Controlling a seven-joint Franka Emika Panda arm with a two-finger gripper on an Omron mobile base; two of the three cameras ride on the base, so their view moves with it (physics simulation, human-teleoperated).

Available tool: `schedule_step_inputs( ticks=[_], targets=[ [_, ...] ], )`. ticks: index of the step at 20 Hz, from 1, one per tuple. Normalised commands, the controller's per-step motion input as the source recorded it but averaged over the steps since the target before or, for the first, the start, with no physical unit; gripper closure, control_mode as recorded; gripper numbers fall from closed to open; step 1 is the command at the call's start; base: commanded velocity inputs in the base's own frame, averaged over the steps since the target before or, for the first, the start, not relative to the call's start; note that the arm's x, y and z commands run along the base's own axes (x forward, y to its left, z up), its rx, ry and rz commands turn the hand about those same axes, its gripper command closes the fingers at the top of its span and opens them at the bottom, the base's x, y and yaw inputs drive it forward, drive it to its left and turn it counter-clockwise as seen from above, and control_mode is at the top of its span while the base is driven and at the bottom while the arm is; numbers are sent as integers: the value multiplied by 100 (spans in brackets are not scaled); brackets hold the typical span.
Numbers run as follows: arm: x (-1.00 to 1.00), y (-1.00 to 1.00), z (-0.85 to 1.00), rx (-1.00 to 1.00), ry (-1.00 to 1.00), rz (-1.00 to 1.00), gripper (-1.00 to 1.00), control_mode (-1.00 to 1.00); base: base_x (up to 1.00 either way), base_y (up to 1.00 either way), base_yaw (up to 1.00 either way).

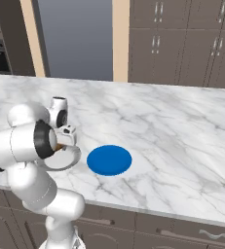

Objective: Place the pastries on the plates.

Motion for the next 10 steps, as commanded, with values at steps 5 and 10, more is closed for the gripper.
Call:
schedule_step_inputs(
  ticks=[5, 10],
  targets=[
    [-3, 0, -3, 0, 4, 7, 100, -100, 0, 0, 0],
    [0, 0, -37, 0, 6, 6, 100, -100, 0, 0, 0]
  ],
)
